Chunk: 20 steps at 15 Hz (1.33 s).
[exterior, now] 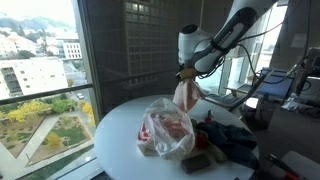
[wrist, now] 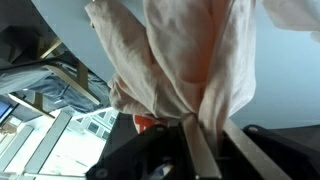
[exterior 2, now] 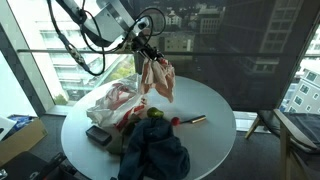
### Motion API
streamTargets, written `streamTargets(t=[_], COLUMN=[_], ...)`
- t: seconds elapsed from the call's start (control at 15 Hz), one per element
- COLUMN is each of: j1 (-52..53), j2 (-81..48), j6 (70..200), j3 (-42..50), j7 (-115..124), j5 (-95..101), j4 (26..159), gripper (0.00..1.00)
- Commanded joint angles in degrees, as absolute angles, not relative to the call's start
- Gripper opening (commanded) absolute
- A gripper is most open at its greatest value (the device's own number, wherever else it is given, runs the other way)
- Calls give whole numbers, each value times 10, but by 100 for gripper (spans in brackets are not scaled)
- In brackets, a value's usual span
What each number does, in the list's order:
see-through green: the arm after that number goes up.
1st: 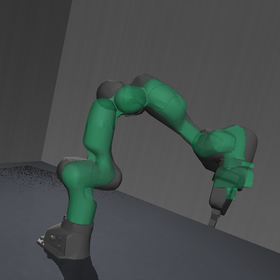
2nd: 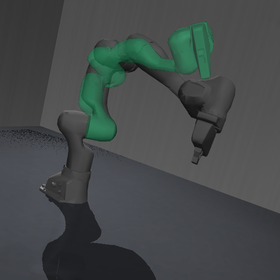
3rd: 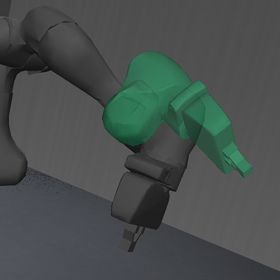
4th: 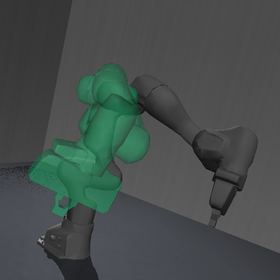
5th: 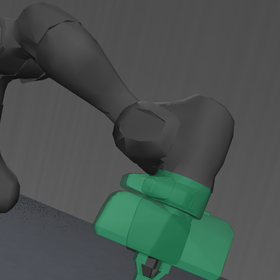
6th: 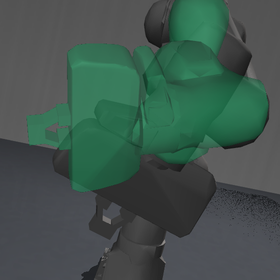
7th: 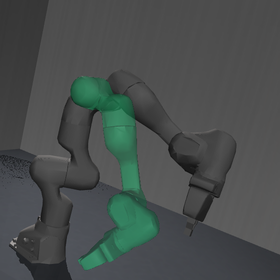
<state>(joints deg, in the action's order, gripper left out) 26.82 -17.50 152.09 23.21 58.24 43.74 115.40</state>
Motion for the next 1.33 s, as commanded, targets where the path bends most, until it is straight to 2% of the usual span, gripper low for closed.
streamTargets(t=[0.0,0.13,0.2,0.6,0.87,1.0,1.2,1.27], j1=[305,325,246,168,133,155,150,116], j2=[-42,13,46,132,98,53,-20,-50], j6=[1505,1499,1489,1516,1524,1529,1535,1537], j3=[223,215,119,-29,-45,2,25,-10], j7=[599,602,604,517,409,327,192,146], j5=[494,528,552,488,383,307,185,135], j4=[1267,1309,1328,1401,1384,1365,1328,1311], gripper=[5,6,6,5,6,6,6,6])
